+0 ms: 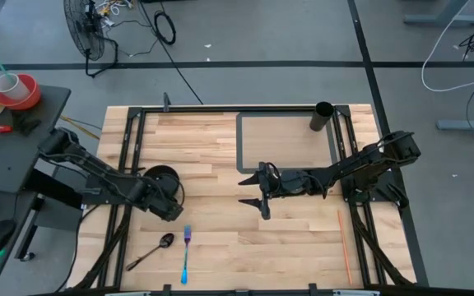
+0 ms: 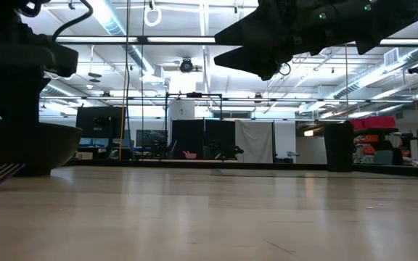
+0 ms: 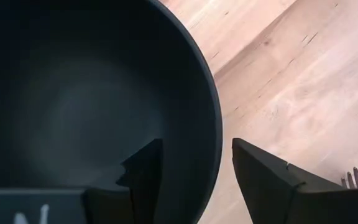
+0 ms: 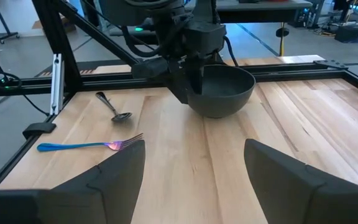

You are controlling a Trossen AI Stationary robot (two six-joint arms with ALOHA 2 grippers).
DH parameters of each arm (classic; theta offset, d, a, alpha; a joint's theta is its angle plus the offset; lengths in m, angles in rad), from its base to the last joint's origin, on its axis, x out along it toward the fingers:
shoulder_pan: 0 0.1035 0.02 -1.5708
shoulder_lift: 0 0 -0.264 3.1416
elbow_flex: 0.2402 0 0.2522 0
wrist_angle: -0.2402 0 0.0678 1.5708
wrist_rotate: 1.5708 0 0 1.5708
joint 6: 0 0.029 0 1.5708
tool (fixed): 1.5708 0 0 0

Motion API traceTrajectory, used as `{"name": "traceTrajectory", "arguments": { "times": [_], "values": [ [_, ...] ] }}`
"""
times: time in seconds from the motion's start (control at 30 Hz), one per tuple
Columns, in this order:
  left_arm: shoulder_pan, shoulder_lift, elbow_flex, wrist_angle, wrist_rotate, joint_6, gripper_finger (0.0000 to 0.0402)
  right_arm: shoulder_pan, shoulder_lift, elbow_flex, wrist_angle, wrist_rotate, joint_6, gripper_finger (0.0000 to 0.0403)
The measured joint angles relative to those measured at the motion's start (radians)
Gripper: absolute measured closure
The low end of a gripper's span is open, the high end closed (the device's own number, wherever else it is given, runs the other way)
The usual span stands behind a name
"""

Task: Pick & Place Utensil
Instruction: Put the black bowl on the transparent mat to the bottom left of the black cup

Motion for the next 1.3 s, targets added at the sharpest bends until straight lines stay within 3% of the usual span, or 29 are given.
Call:
{"name": "traceTrajectory", "arguments": {
  "times": [0.27,0.73,0.87,1.07,1.3],
  "values": [
    [0.000,0.000,0.000,0.000,0.027,0.003,0.0226,0.000,0.000,0.000,0.000,0.000,-0.005,0.0128],
    [0.000,-0.001,0.001,0.000,0.023,0.022,0.0385,0.000,0.000,0.000,0.000,0.000,-0.006,0.0128],
    [0.000,-0.001,0.002,0.000,0.034,0.056,0.0390,0.000,0.000,0.000,0.000,-0.003,-0.003,0.0128],
    [0.017,0.000,0.023,0.008,0.094,0.146,0.0362,0.012,0.000,0.000,0.005,-0.002,-0.015,0.0128],
    [0.087,0.001,0.124,0.021,0.069,0.313,0.0391,0.070,-0.044,-0.001,-0.031,0.028,-0.111,0.0128]
  ]
}}
